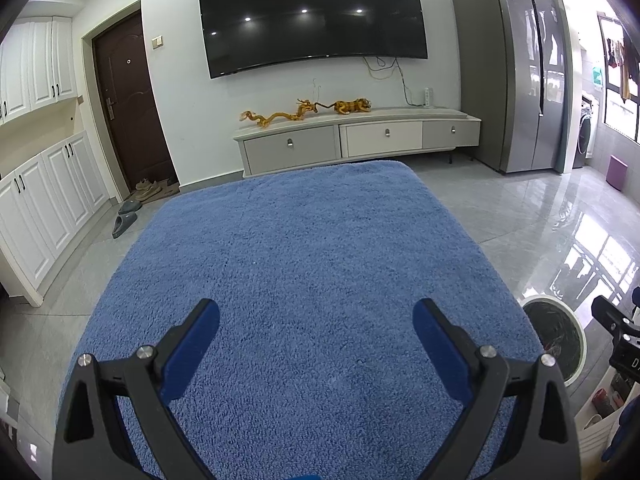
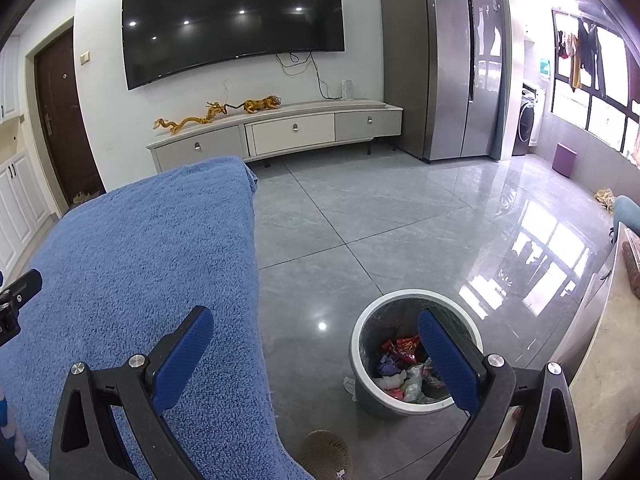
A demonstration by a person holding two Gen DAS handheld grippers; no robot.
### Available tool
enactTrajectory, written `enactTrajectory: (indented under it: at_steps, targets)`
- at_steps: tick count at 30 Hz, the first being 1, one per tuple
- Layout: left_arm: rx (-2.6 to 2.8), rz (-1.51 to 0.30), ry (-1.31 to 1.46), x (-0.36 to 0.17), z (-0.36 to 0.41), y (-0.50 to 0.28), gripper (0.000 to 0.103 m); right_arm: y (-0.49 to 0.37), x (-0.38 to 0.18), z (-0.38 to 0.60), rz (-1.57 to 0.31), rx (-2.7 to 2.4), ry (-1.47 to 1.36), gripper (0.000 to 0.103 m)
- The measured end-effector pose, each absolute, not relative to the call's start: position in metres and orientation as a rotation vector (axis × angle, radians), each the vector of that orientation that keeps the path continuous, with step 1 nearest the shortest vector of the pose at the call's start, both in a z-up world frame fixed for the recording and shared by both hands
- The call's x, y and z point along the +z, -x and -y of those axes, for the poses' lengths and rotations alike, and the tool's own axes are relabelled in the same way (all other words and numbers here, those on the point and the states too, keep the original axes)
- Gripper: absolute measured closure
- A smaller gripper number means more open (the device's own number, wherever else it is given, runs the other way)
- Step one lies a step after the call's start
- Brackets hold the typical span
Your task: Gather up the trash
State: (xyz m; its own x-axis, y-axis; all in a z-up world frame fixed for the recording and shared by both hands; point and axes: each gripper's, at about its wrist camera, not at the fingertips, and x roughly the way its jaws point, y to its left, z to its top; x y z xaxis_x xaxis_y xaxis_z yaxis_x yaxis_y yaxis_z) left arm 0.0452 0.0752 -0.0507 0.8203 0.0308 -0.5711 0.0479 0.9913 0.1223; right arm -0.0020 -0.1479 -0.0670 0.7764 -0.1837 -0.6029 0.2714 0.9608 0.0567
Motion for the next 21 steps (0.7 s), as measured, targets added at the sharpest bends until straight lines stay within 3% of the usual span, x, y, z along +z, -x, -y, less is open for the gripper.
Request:
enactTrajectory:
  at_steps: [21]
  targets:
    - [-0.009, -0.613, -0.133, -0.0518, -0.077, -0.0454, 0.005, 0.0015, -0.0693, 0.1491, -0.64, -0.251, -0.145, 0.0]
